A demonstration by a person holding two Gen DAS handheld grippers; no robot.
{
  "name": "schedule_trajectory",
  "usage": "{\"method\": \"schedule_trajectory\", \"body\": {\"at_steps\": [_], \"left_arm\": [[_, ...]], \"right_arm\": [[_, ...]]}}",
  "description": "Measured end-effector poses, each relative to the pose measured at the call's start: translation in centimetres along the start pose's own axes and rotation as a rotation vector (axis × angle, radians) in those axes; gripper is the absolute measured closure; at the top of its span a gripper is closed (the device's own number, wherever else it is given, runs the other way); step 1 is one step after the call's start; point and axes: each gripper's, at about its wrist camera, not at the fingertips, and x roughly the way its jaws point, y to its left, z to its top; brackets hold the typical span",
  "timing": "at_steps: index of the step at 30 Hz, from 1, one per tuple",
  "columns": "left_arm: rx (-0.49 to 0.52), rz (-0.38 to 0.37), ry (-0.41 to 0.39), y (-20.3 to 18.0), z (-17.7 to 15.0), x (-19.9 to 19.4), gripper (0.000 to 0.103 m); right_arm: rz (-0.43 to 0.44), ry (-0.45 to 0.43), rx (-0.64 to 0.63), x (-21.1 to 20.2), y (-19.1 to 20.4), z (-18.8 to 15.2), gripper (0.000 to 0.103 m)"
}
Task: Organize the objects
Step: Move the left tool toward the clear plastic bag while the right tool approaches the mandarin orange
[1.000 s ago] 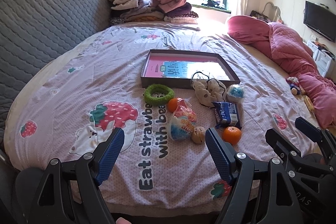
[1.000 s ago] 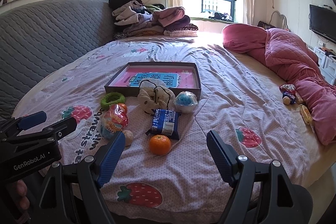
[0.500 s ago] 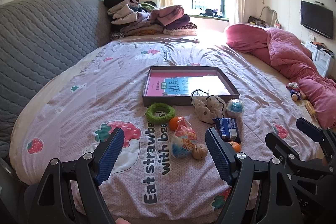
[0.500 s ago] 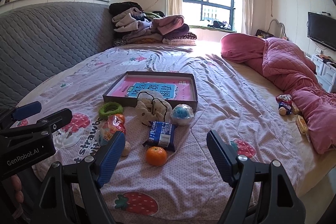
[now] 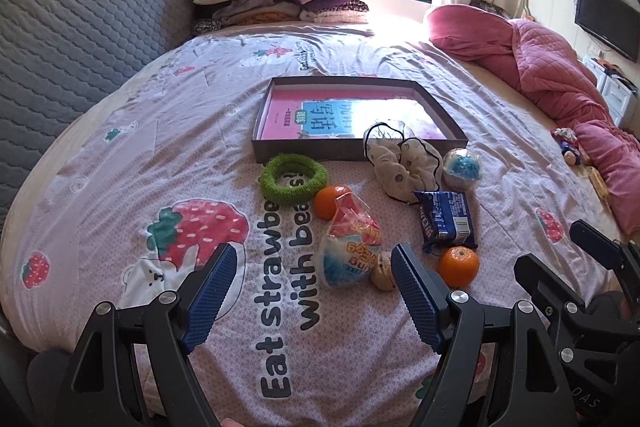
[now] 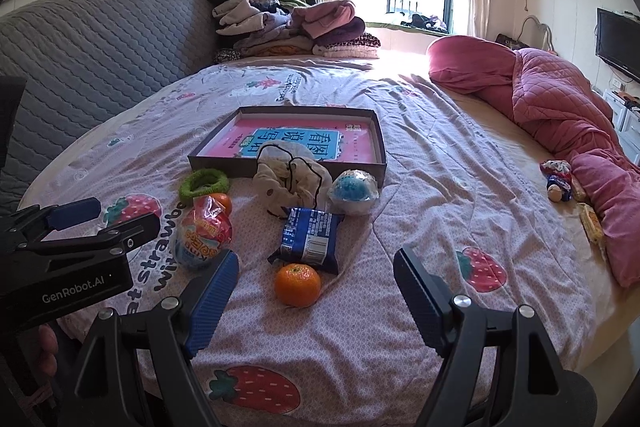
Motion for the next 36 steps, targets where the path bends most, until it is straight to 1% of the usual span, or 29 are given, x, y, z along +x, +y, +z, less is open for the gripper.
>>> {"method": "schedule_trajectory", "body": {"at_steps": [4,11,21,28,31,36], "left_arm": [[-0.017,-0.022,0.031,0.1,-0.3,1.1,0.023],[-0.012,-0.043,0.065,-0.3,-0.4,2.4,0.023],[-0.003,-0.046,0.095,-1.3,0.9,5.0,0.023],[0.011,-0.03,0.112,-1.3,1.5,6.8,0.023],[0.007,-0.038,0.134,-1.3,1.6,7.8,0.023],[0.008,-0.043,0.142,-1.3,1.8,8.8,0.023]], "right_arm": [[0.01,0.029,-0.007,1.0,0.1,-0.5,0.024],[0.017,0.07,-0.011,2.6,0.0,-1.3,0.024],[0.025,0.114,-0.016,4.6,0.0,-1.7,0.024],[0.048,0.15,0.007,6.4,-0.1,-1.7,0.026],[0.046,0.166,0.009,7.2,0.0,-1.8,0.027],[0.037,0.177,0.018,8.1,-0.3,-1.8,0.029]]}}
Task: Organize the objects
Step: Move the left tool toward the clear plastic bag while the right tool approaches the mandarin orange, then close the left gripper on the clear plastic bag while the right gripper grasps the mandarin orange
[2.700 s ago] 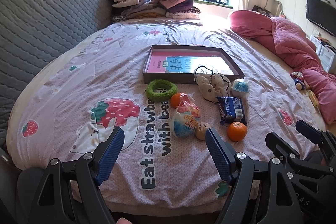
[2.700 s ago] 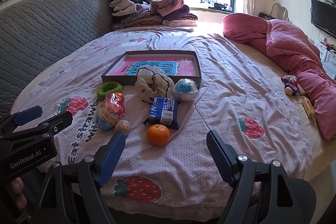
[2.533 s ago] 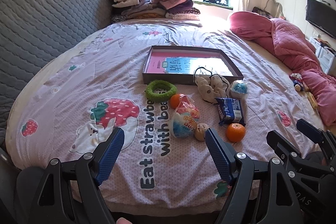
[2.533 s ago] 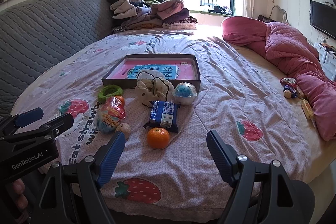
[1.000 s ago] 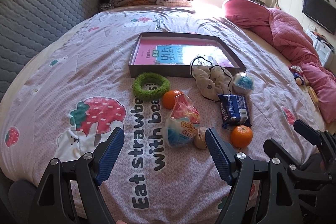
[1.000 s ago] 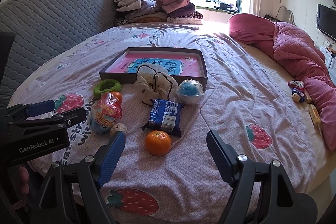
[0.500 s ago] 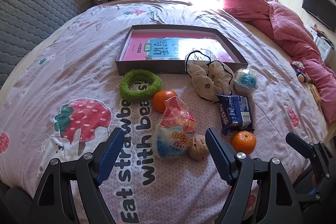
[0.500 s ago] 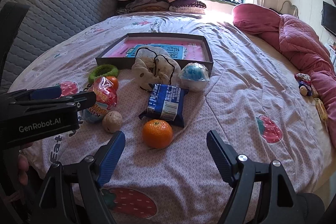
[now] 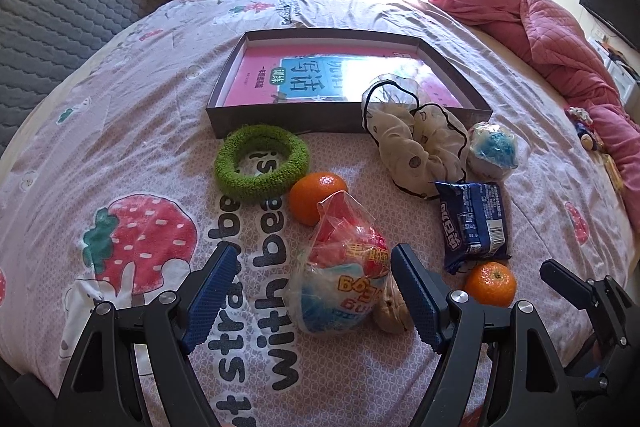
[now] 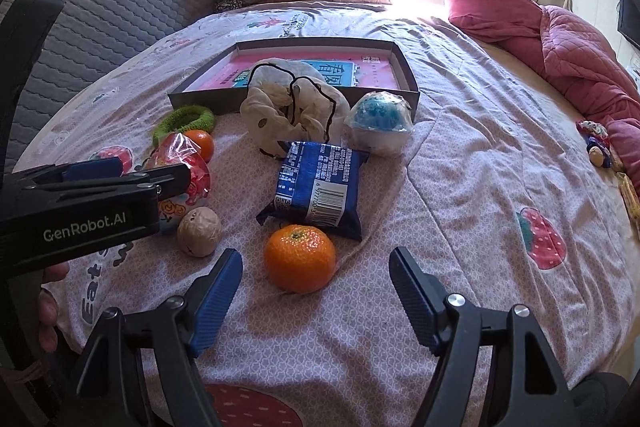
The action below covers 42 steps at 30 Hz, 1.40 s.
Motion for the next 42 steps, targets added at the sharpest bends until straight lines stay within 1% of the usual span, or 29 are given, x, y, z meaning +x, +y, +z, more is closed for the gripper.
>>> {"method": "schedule_trajectory", "body": {"at_steps": [5,13,15,17,20,22,28,32,42], "left_arm": [[0.008,-0.004,0.006,-0.4,0.0,0.5,0.023],[-0.002,-0.057,0.029,-0.4,-0.3,1.3,0.027],[-0.013,-0.083,0.035,-0.3,-0.4,1.5,0.035],[-0.025,-0.117,0.042,-0.2,-0.4,1.7,0.04],[-0.021,-0.123,0.045,-0.3,-0.4,1.8,0.041],[-0.017,-0.134,0.055,-0.4,-0.4,2.0,0.045],[-0.027,-0.159,0.063,-0.4,-0.3,2.2,0.046],[-0.028,-0.165,0.06,-0.3,-0.4,2.1,0.046],[-0.045,-0.171,0.013,0.5,-0.3,0.7,0.046]], "right_arm": [[0.003,0.014,0.009,0.8,-0.3,0.2,0.03],[0.017,0.035,0.005,1.9,-0.1,0.2,0.036],[0.016,0.041,-0.001,2.1,0.0,0.1,0.04],[0.02,0.043,-0.003,2.2,0.1,0.1,0.043],[0.03,0.041,-0.006,2.1,0.1,0.1,0.047],[0.032,0.04,-0.009,2.2,0.2,0.0,0.048],[0.038,0.044,-0.022,2.4,0.5,-0.1,0.053],[0.07,0.034,-0.006,2.3,0.3,-0.1,0.062],[0.094,0.018,-0.001,1.9,0.0,-0.1,0.063]]}}
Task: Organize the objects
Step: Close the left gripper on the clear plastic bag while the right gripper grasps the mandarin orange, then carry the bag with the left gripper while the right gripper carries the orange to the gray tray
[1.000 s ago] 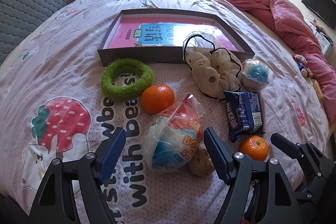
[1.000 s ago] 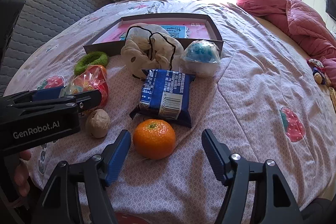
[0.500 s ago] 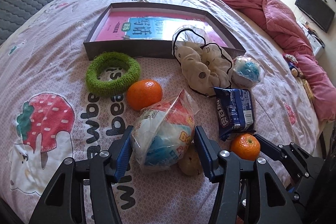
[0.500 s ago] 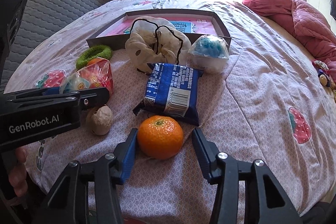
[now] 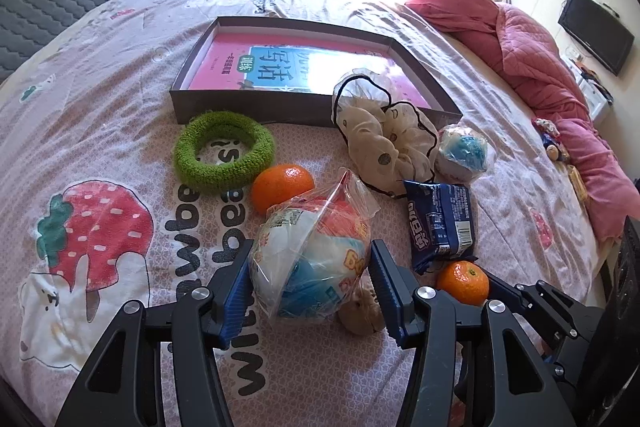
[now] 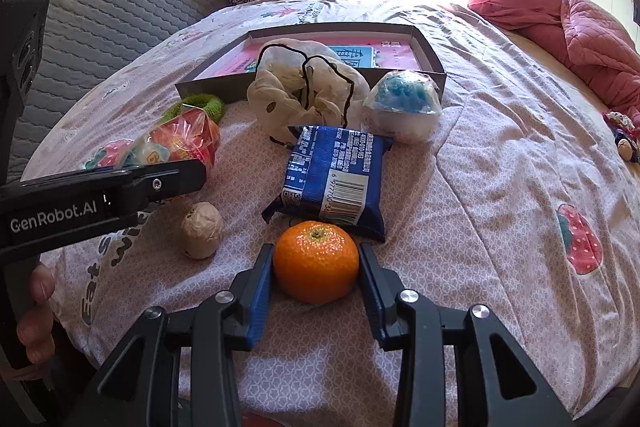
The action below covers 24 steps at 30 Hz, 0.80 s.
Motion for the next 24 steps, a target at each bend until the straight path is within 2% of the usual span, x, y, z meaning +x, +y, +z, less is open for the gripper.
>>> {"method": "schedule_trajectory", "body": {"at_steps": [11,24], "left_arm": [[0.002,0.004,-0.037,0.2,-0.1,-1.6,0.046],[0.013,0.015,-0.078,0.0,-0.5,-3.8,0.046]], "right_arm": [[0.026,-0.063,0.005,-1.7,0.0,0.4,0.063],[0.01,-0.129,-0.013,-3.6,0.5,1.0,0.063]]}}
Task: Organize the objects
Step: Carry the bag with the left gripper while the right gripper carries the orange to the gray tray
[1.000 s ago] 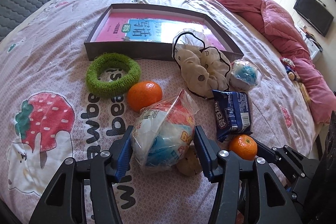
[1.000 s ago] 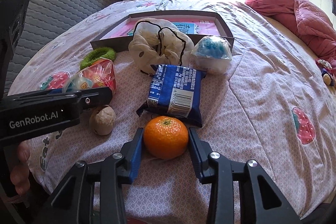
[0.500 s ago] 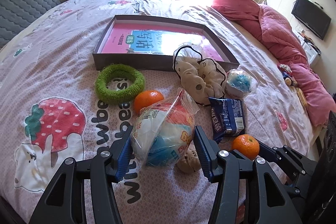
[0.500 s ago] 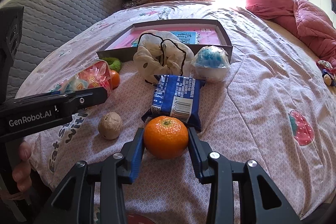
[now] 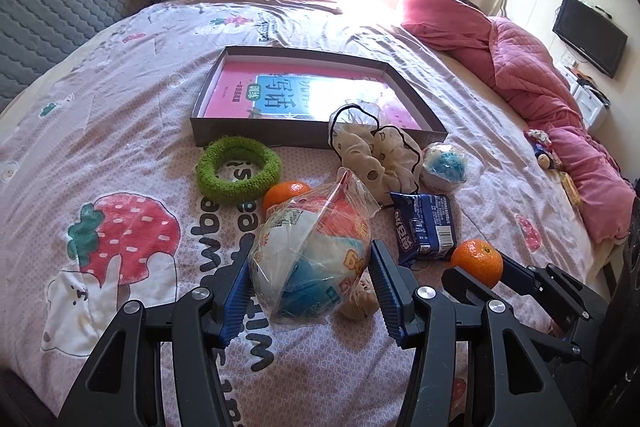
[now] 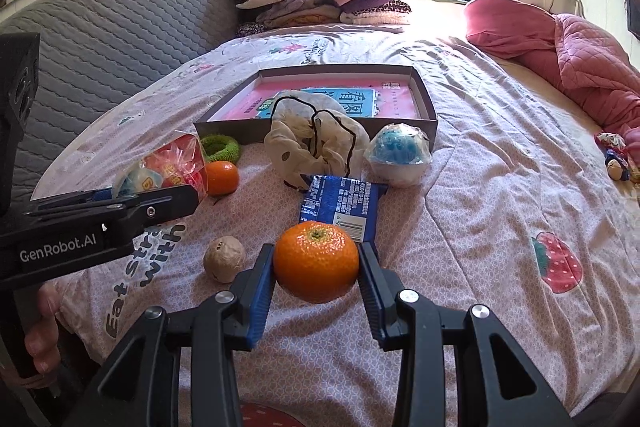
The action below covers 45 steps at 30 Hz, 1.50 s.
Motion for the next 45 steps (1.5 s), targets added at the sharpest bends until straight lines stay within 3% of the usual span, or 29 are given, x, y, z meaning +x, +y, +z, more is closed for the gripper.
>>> {"method": "schedule_trajectory", "body": {"at_steps": [23,45], "left_arm": [[0.002,0.069,-0.08,0.4,1.3,-0.4,0.046],[0.04,0.076,-0.093,0.2,6.1,2.4,0.046]], "right_arm": [[0.002,-0.09,-0.048,0.1,0.5,5.0,0.063],[0.016,-0.091,-0.046,2.9,-0.2,8.6,0.063]]}}
